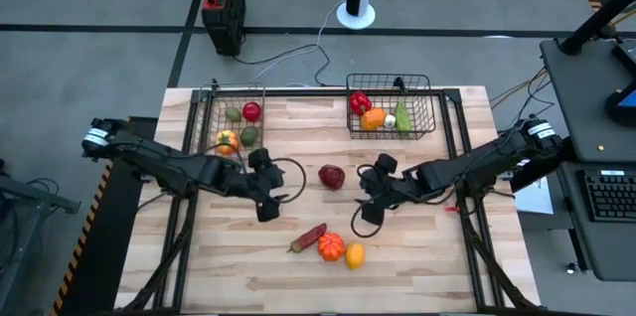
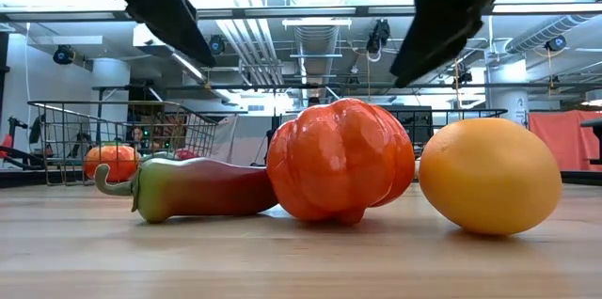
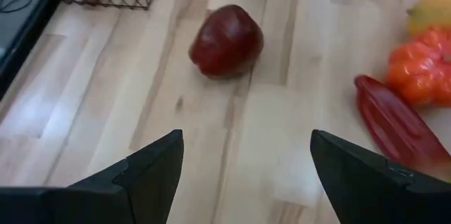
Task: Sort produce into baskets
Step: Put the chili pepper into the black wire basket
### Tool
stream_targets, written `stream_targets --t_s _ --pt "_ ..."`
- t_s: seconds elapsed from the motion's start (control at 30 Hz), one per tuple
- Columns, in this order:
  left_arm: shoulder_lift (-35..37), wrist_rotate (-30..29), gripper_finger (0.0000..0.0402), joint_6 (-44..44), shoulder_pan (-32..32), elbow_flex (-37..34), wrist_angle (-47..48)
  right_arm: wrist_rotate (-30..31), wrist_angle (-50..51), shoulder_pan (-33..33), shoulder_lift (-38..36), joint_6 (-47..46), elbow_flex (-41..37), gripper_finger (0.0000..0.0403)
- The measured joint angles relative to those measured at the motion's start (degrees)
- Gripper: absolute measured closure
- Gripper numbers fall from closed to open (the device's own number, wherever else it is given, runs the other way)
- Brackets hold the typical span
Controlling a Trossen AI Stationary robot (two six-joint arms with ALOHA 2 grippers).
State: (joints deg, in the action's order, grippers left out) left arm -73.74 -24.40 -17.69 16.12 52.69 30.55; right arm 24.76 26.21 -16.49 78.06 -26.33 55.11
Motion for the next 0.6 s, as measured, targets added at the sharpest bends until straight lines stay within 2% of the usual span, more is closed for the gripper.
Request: stream_targets --t_s 0.3,0.6 --pt "-3.3 2.9 0.0112 0.0 2.4 0.0 -2.6 -14.0 3.7 -0.3 0.0 -4.2 0.8 0.0042" --pt "-11.0 2.7 0.0112 -3.9 9.6 0.1 -6.0 -14.4 4.1 -2.8 0.0 -4.7 0.8 0.0042"
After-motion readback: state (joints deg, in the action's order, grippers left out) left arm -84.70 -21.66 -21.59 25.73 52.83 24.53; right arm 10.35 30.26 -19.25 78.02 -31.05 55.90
